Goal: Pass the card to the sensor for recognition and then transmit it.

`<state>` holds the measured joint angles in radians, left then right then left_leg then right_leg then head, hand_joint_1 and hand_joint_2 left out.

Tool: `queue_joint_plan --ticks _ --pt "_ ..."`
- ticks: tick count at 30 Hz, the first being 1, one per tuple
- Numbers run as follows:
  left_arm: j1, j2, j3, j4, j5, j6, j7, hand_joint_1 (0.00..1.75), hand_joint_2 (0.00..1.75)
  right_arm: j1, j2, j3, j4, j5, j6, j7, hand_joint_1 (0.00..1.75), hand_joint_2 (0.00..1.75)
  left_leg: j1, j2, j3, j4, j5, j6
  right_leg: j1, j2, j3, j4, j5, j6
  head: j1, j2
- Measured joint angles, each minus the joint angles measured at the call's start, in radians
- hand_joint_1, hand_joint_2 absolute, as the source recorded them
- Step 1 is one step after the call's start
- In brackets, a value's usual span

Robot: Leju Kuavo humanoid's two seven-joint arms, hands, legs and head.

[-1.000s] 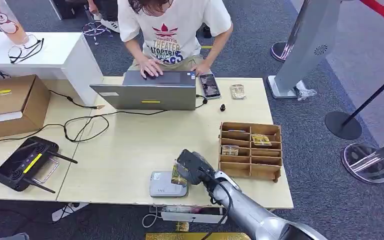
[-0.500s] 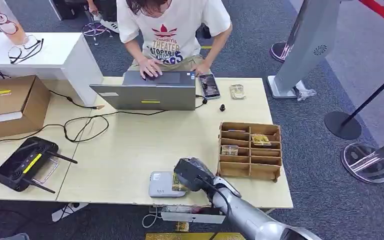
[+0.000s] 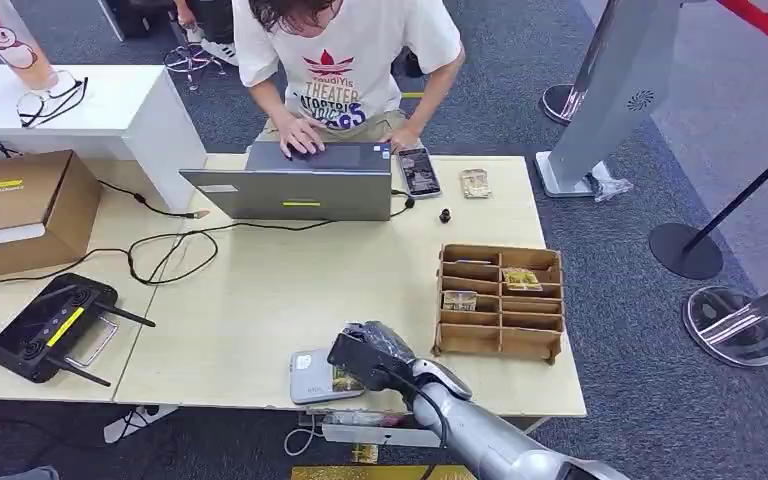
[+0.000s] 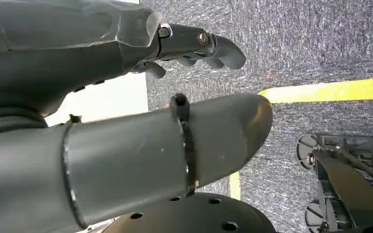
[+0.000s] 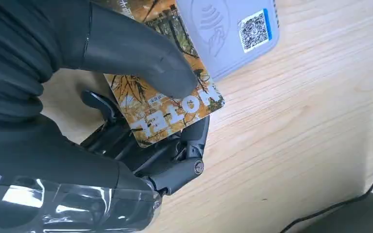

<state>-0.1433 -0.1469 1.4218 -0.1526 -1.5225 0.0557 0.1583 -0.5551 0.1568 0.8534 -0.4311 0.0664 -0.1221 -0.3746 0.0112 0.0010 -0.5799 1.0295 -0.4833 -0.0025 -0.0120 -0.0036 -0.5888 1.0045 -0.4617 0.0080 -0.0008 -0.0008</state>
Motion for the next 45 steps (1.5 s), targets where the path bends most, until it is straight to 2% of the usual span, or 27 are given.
queue_joint_plan --ticks 13,21,35,41,45 --pt "0.001 0.0 0.0 0.0 0.002 -0.002 0.003 0.0 0.0 0.016 0.0 0.012 -0.041 -0.004 -0.005 -0.006 1.75 1.75 0.0 0.0 0.0 0.0 0.0 0.0 0.0 0.0 0.0 0.0 0.0 0.0 0.0 0.0" --pt "0.003 0.0 0.0 0.0 0.003 -0.003 0.003 0.0 0.0 0.021 -0.004 -0.008 -0.11 -0.052 -0.005 -0.037 1.75 1.75 0.0 0.0 0.0 0.0 0.0 0.0 0.0 0.0 0.0 0.0 0.0 0.0 0.0 0.0" --pt "0.018 0.002 0.0 0.0 0.006 -0.015 -0.016 0.0 0.0 0.056 -0.093 -0.149 -0.479 -0.127 -0.029 -0.057 1.75 1.75 0.0 0.0 0.0 0.0 0.0 0.0 0.0 0.0 0.0 0.0 0.0 0.0 0.0 0.0" --pt "0.02 0.002 0.001 0.0 0.013 -0.015 -0.025 0.0 0.0 0.095 -0.119 -0.221 -0.695 -0.085 -0.071 -0.067 1.75 1.75 0.0 0.0 0.0 0.0 0.0 0.0 0.0 0.0 0.0 0.0 0.0 0.0 0.0 0.0" --pt "0.02 0.003 0.002 0.0 0.019 -0.02 -0.025 0.0 0.0 0.1 -0.127 -0.251 -0.795 -0.066 -0.079 -0.073 1.75 1.75 0.0 0.0 0.0 0.0 0.0 0.0 0.0 0.0 0.0 0.0 0.0 0.0 0.0 0.0"
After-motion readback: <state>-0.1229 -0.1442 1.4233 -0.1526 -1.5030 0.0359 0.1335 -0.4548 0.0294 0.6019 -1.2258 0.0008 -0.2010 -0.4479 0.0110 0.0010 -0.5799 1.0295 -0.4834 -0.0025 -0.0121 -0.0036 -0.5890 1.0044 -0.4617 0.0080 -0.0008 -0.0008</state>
